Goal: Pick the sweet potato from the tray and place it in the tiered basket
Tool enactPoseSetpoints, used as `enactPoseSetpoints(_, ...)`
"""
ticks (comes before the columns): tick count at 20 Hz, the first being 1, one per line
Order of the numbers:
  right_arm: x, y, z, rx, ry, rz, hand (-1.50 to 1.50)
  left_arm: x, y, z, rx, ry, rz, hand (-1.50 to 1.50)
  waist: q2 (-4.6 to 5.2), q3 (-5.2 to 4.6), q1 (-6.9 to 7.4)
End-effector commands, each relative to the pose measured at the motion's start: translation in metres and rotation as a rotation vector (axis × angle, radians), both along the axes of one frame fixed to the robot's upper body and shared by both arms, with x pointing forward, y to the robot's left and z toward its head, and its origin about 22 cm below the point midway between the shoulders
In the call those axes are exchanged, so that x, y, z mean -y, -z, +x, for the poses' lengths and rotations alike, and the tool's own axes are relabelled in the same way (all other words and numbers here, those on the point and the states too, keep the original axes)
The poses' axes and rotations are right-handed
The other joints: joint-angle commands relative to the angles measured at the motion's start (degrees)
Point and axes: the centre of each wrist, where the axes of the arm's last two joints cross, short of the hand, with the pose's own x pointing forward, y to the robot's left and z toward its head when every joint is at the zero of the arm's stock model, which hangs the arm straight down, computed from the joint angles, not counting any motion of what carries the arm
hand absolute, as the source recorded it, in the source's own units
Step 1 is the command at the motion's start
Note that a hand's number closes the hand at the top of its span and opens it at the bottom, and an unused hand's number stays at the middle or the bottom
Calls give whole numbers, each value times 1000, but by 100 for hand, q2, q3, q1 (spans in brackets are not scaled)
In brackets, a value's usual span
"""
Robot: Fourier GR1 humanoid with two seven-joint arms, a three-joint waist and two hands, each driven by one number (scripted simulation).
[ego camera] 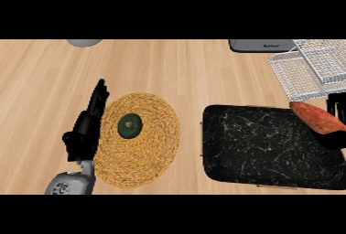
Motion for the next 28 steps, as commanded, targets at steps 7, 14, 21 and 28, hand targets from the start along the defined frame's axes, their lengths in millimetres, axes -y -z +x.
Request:
enactPoseSetpoints(7, 19, -142, -37, 210, 36, 109, 150, -1, -3, -4, 0, 15, -19, 0, -8, 0, -18)
enactPoseSetpoints(14, 21, -193, -16, 257, 78, 250, 150, 9, 11, 1, 1, -2, 9, 0, 20, 0, 73)
enactPoseSetpoints(21, 31, -205, 32, 257, 80, 379, 150, 14, -12, 15, 10, 17, -5, 0, 36, 4, 111)
enactPoseSetpoints(28, 53, -179, 65, 292, 144, 299, 150, 1, -4, 12, 4, 25, -6, 0, 58, 6, 142)
